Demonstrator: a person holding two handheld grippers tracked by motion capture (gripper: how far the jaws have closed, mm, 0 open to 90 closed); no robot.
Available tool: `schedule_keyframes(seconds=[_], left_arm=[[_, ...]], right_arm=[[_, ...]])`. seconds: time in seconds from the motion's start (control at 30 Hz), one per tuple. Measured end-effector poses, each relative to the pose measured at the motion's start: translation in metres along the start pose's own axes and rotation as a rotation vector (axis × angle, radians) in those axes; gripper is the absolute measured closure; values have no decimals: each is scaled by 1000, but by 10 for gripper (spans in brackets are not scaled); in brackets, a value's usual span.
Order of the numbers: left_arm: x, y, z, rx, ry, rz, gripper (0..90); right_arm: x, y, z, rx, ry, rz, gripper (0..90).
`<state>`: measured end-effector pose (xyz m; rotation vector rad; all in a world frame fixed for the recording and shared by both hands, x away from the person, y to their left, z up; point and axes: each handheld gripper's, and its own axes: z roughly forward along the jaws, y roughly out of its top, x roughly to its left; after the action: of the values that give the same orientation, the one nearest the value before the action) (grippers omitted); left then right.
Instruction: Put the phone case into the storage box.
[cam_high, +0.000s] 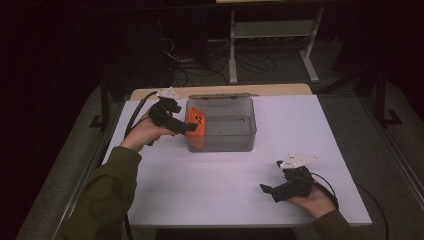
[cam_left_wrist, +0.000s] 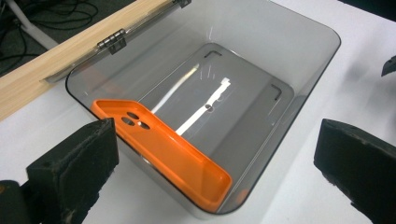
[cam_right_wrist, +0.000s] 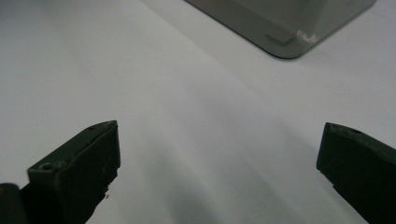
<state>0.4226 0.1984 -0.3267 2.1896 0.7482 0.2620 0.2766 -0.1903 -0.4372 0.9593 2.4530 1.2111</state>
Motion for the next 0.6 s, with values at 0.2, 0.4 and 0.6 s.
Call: schedule_keyframes(seconds=[0.2, 0.4, 0.6], left_arm=[[-1, -13, -6, -23, -1, 2, 0], [-6, -23, -12, -36, -4, 14, 0], [-11, -36, -18, -59, -5, 20, 0]], right_arm=[[0, 0, 0, 1, 0, 0, 0], [0, 0, 0, 1, -1, -1, 0], [0, 0, 0, 1, -1, -2, 0]])
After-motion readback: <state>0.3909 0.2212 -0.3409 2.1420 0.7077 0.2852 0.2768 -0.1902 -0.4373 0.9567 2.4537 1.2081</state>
